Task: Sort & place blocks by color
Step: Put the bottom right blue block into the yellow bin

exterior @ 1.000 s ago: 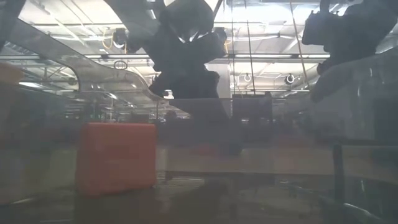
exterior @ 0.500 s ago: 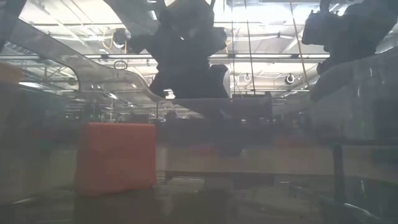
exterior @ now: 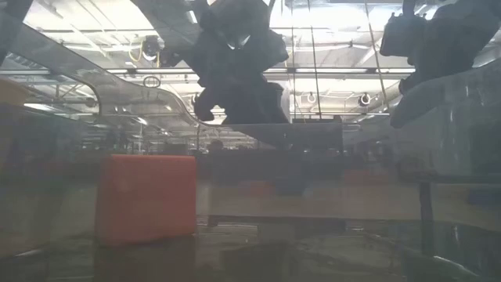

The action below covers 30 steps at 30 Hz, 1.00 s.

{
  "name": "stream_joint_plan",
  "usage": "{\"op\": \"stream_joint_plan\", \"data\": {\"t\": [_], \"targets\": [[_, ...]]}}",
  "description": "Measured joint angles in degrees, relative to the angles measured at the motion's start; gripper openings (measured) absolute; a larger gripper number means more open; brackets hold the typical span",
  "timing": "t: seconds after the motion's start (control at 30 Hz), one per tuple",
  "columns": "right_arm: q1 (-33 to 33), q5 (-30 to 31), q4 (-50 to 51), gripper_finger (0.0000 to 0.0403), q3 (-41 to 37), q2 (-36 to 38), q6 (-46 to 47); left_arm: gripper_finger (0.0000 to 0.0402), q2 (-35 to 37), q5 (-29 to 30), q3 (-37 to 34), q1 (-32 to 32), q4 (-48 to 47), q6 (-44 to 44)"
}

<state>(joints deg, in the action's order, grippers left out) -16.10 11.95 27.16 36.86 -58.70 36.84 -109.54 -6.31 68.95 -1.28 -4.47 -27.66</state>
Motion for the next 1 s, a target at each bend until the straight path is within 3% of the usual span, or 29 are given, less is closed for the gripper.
{"op": "stream_joint_plan", "data": {"t": [0.17,0.37,0.77,0.87,1.0], "targets": [[0.0,0.0,0.0,0.0233,0.0,0.0,0.0,0.0225,0.0,0.8,0.0,0.0,0.0,6.5],[0.0,0.0,-0.7,0.0233,0.0,0.0,-0.3,0.0225,0.0,0.8,0.0,-0.4,0.0,8.3],[0.0,1.7,-19.9,0.0233,0.0,0.0,-5.4,0.0225,0.0,1.6,0.0,0.4,0.0,8.7],[0.0,3.0,-21.9,0.0233,0.0,0.0,-9.6,0.0225,0.0,1.6,0.0,1.2,0.0,8.7],[0.0,3.0,-24.5,0.0233,0.0,0.0,-7.4,0.0225,0.0,0.6,0.0,2.5,0.1,8.8]]}}
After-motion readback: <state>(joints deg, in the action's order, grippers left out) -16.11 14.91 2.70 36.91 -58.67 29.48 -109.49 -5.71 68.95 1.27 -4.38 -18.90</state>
